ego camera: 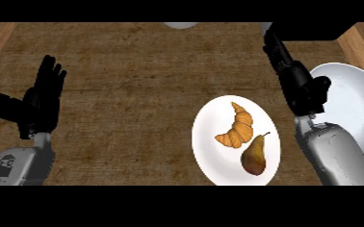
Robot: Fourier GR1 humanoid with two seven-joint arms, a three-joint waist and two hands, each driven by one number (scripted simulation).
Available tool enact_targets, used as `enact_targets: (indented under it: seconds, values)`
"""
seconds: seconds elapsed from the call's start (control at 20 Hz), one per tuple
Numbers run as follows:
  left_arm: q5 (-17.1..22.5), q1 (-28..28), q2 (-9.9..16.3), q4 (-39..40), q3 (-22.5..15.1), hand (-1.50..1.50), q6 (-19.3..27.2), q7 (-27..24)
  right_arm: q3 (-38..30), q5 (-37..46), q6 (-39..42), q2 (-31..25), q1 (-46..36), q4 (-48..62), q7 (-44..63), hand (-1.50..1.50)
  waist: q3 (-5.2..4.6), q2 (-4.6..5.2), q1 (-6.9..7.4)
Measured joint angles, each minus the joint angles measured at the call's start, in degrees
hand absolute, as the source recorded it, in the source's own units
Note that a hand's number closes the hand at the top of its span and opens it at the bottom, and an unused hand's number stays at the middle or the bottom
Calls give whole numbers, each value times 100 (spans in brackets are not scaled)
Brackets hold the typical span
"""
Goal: Pick the croissant from the plate and place it in the bowl
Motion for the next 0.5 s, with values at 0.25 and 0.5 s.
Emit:
enact_targets:
  seconds: [0.25,0.5]
  values:
    - [-290,-38,-152,21,-414,0,-150,-123,481,731,-963,648,494,259,362,150,37,-192,20]
    - [-436,55,-241,-61,-765,0,-287,-132,494,1998,-2525,654,981,630,584,-150,17,-293,-213]
